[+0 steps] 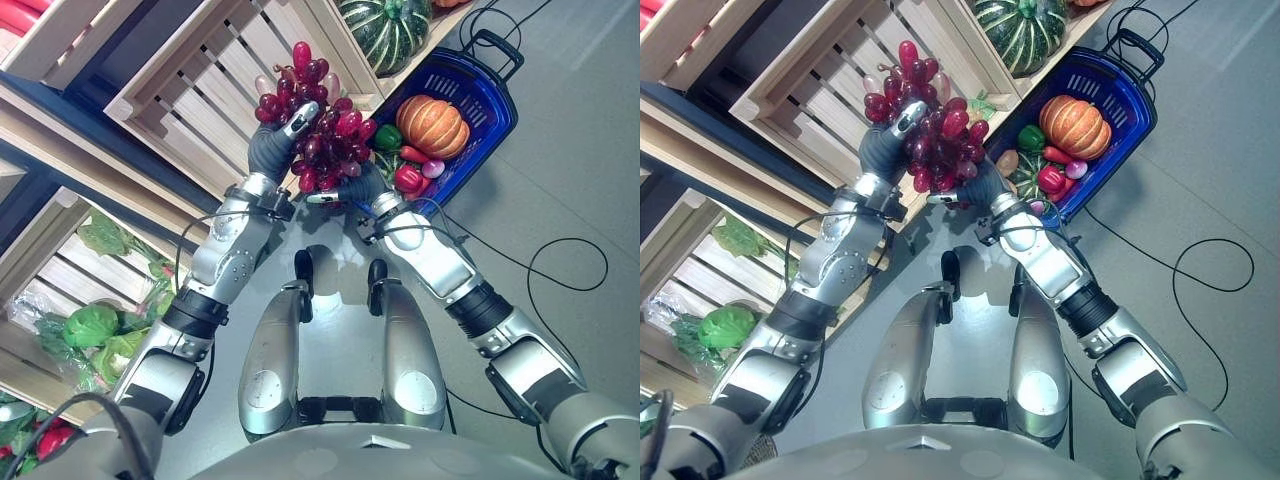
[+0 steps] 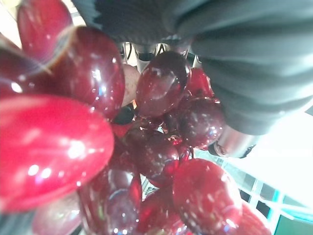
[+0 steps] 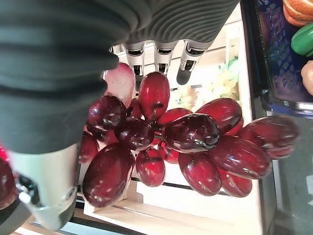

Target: Pick up fruits and vegetables into the basket

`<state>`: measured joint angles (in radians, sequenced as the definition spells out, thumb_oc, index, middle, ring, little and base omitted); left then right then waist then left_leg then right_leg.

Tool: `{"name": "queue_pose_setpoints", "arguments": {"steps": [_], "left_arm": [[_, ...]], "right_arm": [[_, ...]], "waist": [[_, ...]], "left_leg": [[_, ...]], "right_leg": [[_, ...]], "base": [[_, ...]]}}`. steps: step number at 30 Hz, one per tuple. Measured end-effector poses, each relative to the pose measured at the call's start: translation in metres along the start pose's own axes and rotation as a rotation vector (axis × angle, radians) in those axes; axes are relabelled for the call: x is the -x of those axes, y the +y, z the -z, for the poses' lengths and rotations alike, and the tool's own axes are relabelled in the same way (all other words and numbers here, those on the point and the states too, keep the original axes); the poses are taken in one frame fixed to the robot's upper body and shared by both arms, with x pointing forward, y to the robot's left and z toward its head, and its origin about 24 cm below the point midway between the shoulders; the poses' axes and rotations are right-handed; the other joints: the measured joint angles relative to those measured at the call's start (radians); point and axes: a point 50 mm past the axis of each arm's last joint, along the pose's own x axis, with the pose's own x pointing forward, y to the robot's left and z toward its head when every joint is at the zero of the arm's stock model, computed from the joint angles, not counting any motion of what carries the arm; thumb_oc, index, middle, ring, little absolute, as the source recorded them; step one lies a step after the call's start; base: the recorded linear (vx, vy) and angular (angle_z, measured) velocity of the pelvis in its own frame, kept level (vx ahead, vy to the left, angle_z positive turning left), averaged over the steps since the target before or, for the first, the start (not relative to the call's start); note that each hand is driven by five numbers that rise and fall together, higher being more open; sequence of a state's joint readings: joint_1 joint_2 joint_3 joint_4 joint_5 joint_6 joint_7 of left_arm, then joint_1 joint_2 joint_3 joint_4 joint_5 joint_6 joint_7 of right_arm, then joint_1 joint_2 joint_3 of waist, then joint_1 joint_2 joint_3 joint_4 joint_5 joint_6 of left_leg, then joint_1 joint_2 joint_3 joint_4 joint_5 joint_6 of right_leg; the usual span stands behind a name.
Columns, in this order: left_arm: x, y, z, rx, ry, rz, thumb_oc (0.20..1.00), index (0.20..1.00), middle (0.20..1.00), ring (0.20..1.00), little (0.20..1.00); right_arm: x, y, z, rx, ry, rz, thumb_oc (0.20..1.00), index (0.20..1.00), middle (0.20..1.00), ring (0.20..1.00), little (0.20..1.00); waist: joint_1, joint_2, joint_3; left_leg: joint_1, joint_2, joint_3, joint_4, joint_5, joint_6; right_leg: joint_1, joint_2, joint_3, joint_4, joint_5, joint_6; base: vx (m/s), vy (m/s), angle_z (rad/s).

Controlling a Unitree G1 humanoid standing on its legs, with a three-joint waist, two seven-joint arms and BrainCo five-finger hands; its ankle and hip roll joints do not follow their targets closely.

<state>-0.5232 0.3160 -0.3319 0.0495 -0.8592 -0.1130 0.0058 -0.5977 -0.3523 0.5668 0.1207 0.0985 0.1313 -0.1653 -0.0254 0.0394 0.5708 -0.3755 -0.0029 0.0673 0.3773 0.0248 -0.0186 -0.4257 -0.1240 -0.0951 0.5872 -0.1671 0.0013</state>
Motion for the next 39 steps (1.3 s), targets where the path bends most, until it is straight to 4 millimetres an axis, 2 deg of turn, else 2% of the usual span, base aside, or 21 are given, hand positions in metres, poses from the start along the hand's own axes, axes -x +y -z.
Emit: {"name": "queue_pose_setpoints", "arguments": {"steps": [5,6,9,23,24,25,28,31,35,36,39], "left_arm": [[-0.001,-0.006,0.005,0.090,0.008,0.009,0.200,0.200,0.200,0.200,0.200],[-0.001,-0.007,0.006,0.116,0.010,0.008,0.200,0.200,0.200,0.200,0.200],[-0.001,-0.008,0.007,0.165,0.005,0.007,0.200,0.200,0.200,0.200,0.200],[-0.001,-0.009,0.006,0.194,-0.009,0.007,0.200,0.200,0.200,0.200,0.200],[-0.001,-0.010,0.007,0.192,0.006,0.010,0.815,0.815,0.815,0.815,0.815],[-0.001,-0.010,0.008,0.191,0.011,0.011,1.000,1.000,1.000,1.000,1.000],[-0.001,-0.011,0.010,0.169,0.032,0.029,1.000,1.000,1.000,1.000,1.000],[0.000,-0.016,0.008,0.025,0.044,0.082,1.000,1.000,1.000,1.000,1.000],[0.000,-0.018,-0.003,-0.350,0.010,0.093,1.000,1.000,1.000,1.000,1.000],[0.000,-0.017,-0.005,-0.387,0.002,0.086,1.000,1.000,1.000,1.000,1.000],[0.001,-0.003,-0.019,-0.577,-0.022,0.054,1.000,1.000,1.000,1.000,1.000]], "right_arm": [[0.000,0.002,0.002,-0.039,0.012,-0.006,1.000,1.000,1.000,1.000,1.000],[-0.001,0.004,0.003,-0.052,0.017,-0.008,0.200,0.200,0.200,0.200,0.200],[-0.001,0.005,0.004,-0.056,0.010,-0.010,0.200,0.200,0.200,0.200,0.200],[0.001,0.010,0.005,-0.113,0.009,-0.068,0.200,0.200,0.200,0.200,0.200],[0.002,0.011,0.007,-0.127,0.016,-0.072,0.200,0.200,0.200,0.200,0.200],[0.002,0.011,0.008,-0.133,0.020,-0.074,0.200,0.200,0.200,0.200,0.200],[0.004,0.010,0.012,-0.165,0.036,-0.081,0.200,0.200,0.200,0.200,0.200],[0.005,0.008,0.013,-0.183,0.034,-0.085,0.200,0.200,0.200,0.200,0.200],[0.008,0.007,0.015,-0.211,0.021,-0.094,0.200,0.200,0.200,0.200,0.200],[0.009,0.004,0.016,-0.210,0.023,-0.090,0.200,0.200,0.200,0.200,0.200],[0.012,-0.011,0.017,-0.222,0.000,-0.040,0.200,0.200,0.200,0.200,0.200]], "waist": [[0.000,0.000,0.000],[0.001,0.000,0.000],[0.001,0.000,0.000],[0.001,-0.001,0.000],[0.001,-0.001,0.000],[0.000,-0.001,0.000],[0.000,-0.001,0.000],[0.000,-0.001,0.000],[-0.002,-0.001,0.000],[-0.002,-0.001,0.000],[0.001,-0.001,0.000]], "left_leg": [[0.000,-0.001,-0.004,0.001,0.000,0.001],[0.000,-0.001,-0.005,0.000,0.000,0.001],[-0.002,-0.001,-0.006,0.000,0.000,0.001],[-0.004,-0.002,-0.011,0.001,-0.001,0.002],[-0.004,-0.002,-0.013,0.001,-0.002,0.004],[-0.005,-0.002,-0.014,0.001,-0.002,0.004],[-0.009,-0.003,-0.018,0.002,-0.002,0.004],[-0.016,-0.003,-0.019,0.004,-0.002,0.004],[-0.016,-0.003,-0.018,0.004,-0.002,0.004],[-0.016,-0.003,-0.018,0.004,-0.002,0.004],[-0.017,-0.002,-0.019,0.003,-0.002,0.004]], "right_leg": [[0.004,-0.001,-0.004,-0.002,-0.002,0.002],[0.004,-0.001,-0.005,-0.003,-0.002,0.002],[0.004,-0.001,-0.007,-0.006,-0.002,0.002],[0.009,-0.002,-0.014,-0.012,-0.002,0.004],[0.009,-0.002,-0.016,-0.013,-0.003,0.004],[0.009,-0.002,-0.017,-0.013,-0.003,0.004],[0.009,-0.002,-0.021,-0.013,-0.003,0.005],[0.002,-0.003,-0.021,-0.013,-0.003,0.005],[0.002,-0.002,-0.021,-0.011,-0.003,0.006],[0.002,-0.002,-0.021,-0.011,-0.003,0.006],[0.001,-0.003,-0.021,-0.009,-0.004,0.005]], "base": [[0.00,0.000,0.00],[0.00,0.000,0.00],[0.00,0.000,0.00],[0.00,0.000,0.00],[0.00,-0.020,0.03],[-0.01,-0.035,0.04],[-0.01,-0.021,0.02],[0.00,0.000,0.00],[0.00,0.000,0.00],[0.00,0.000,0.00],[0.00,0.000,0.00]]}}
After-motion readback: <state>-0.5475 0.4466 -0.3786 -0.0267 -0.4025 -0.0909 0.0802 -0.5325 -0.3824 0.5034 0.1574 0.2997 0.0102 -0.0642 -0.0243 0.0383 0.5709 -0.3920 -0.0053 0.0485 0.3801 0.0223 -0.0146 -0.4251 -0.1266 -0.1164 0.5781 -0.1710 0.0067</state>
